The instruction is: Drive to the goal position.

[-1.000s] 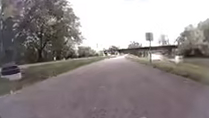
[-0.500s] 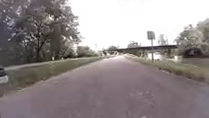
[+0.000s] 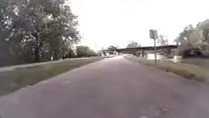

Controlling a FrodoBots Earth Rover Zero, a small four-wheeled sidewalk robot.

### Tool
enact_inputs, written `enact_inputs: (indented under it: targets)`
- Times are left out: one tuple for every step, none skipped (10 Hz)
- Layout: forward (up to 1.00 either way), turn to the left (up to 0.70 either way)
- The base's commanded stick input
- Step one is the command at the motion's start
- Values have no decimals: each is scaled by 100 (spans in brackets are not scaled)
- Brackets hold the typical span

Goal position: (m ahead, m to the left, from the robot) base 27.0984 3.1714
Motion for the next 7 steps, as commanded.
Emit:
enact_inputs:
  targets:
    - [100, 0]
    - [100, 0]
    - [100, 0]
    - [100, 0]
    - [100, 0]
    - [100, 0]
    - [100, 0]
